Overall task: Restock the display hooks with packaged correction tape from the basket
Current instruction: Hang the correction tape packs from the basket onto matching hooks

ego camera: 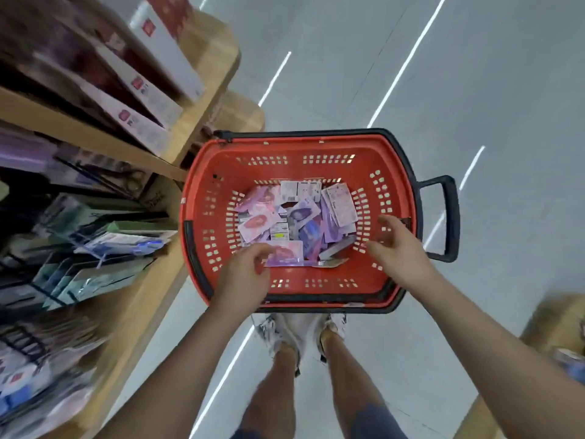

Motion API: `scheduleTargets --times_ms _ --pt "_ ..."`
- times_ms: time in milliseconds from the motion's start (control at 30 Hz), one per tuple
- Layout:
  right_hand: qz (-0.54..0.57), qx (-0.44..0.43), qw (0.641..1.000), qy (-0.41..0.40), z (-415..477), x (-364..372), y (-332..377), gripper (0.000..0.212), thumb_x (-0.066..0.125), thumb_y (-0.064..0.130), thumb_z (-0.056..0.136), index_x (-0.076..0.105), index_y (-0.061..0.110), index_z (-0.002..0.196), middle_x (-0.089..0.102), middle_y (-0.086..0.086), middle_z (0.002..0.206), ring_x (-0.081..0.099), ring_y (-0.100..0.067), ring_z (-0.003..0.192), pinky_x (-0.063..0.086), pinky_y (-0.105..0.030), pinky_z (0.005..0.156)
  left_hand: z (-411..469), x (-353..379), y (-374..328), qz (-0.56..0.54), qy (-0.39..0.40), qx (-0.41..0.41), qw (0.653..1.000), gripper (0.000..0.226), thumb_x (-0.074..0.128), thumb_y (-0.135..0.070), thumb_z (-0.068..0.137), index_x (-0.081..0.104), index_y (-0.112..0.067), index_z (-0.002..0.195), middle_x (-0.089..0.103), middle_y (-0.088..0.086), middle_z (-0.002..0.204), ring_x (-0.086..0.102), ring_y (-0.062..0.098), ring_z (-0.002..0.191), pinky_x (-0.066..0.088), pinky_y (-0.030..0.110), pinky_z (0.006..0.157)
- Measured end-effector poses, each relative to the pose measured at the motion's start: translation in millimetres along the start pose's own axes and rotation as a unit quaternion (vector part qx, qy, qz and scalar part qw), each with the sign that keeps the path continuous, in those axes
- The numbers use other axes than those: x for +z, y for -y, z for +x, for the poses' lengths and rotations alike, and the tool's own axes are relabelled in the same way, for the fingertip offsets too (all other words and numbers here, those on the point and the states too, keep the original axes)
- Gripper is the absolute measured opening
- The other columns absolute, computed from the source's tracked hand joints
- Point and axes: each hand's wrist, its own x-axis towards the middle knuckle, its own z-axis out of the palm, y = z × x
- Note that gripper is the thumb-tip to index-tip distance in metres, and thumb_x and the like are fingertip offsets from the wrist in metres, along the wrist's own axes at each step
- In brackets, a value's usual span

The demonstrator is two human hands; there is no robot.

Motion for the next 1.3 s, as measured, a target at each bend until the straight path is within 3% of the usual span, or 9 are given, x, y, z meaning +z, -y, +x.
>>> scheduleTargets --times_ms 133,267,467,633,833,1000,1100,1233,1300 --pt "0.037 0.041 0.997 0.046 94 61 -41 0.067 0.07 0.013 0.089 0.036 0.021 0.146 0.063 -0.008 0.114 0.061 -0.019 0.085 0.047 -0.014 0.062 88 57 40 0.113 0.055 0.034 0.991 0.051 0.067 -0.004 0.084 0.058 -0.018 0.133 0.058 0.005 0.135 0.052 0.025 0.124 0.036 0.021 0.096" --pt "0.055 0.083 0.992 0.077 181 134 -91 0.085 0.076 0.017 0.084 0.024 0.026 0.151 0.056 -0.016 0.135 0.066 -0.029 0.095 0.057 -0.036 0.079 180 113 79 0.255 0.129 0.083 0.955 0.07 0.071 -0.022 0.086 0.037 -0.016 0.148 0.04 0.004 0.153 0.033 0.027 0.14 0.032 0.036 0.112" --pt "0.011 0.048 0.997 0.051 255 215 -139 0.096 0.077 0.021 0.082 0.015 0.021 0.155 0.042 -0.014 0.151 0.05 -0.033 0.129 0.045 -0.042 0.103 283 167 122 0.457 0.142 0.174 0.861 0.079 0.061 -0.013 0.088 0.018 -0.018 0.154 0.017 0.003 0.163 0.016 0.026 0.15 0.023 0.052 0.116" --pt "0.033 0.004 0.999 -0.011 273 245 -147 0.09 0.077 0.006 0.08 0.026 0.017 0.152 0.055 -0.005 0.134 0.058 -0.026 0.107 0.039 -0.012 0.069 319 185 128 0.506 0.166 0.229 0.815 0.066 0.054 -0.011 0.088 0.029 -0.029 0.147 0.047 0.005 0.137 0.048 0.031 0.125 0.033 0.049 0.098" --pt "0.039 -0.031 0.998 -0.038 277 200 -130 0.081 0.069 0.008 0.082 0.026 0.032 0.146 0.054 0.0 0.095 0.057 -0.022 0.062 0.046 -0.024 0.053 334 169 121 0.502 0.276 0.175 0.8 0.036 0.08 -0.022 0.074 0.062 -0.023 0.104 0.059 -0.002 0.089 0.062 0.027 0.099 0.039 0.034 0.069" --pt "0.052 -0.065 0.996 -0.004 278 155 -98 0.074 0.066 0.0 0.08 0.031 0.035 0.134 0.063 -0.01 0.086 0.063 -0.036 0.067 0.057 -0.041 0.059 328 148 131 0.39 0.255 0.186 0.865 0.028 0.083 -0.036 0.073 0.061 -0.019 0.075 0.052 -0.009 0.067 0.057 0.022 0.077 0.038 0.029 0.061" --pt "0.074 -0.074 0.994 0.004 269 138 -89 0.08 0.068 -0.002 0.08 0.034 0.042 0.138 0.067 -0.007 0.092 0.068 -0.042 0.085 0.06 -0.052 0.069 313 131 130 0.364 0.252 0.184 0.877 0.022 0.078 -0.031 0.081 0.064 -0.018 0.092 0.052 -0.01 0.073 0.055 0.018 0.082 0.041 0.031 0.068" --pt "0.063 -0.082 0.995 0.003 255 128 -91 0.08 0.064 0.006 0.089 0.029 0.046 0.149 0.06 0.006 0.13 0.067 -0.001 0.095 0.054 -0.016 0.075 290 108 119 0.181 0.17 0.156 0.956 0.029 0.071 -0.03 0.089 0.063 -0.023 0.116 0.059 -0.011 0.091 0.056 0.007 0.086 0.041 0.024 0.075" --pt "0.061 -0.091 0.994 0.023 251 124 -93 0.077 0.063 0.01 0.092 0.029 0.049 0.149 0.05 0.006 0.147 0.059 -0.01 0.121 0.052 -0.023 0.09 278 93 102 -0.042 0.157 0.099 0.982 0.025 0.072 -0.024 0.089 0.064 -0.026 0.114 0.066 -0.014 0.083 0.063 -0.003 0.07 0.047 0.015 0.062"
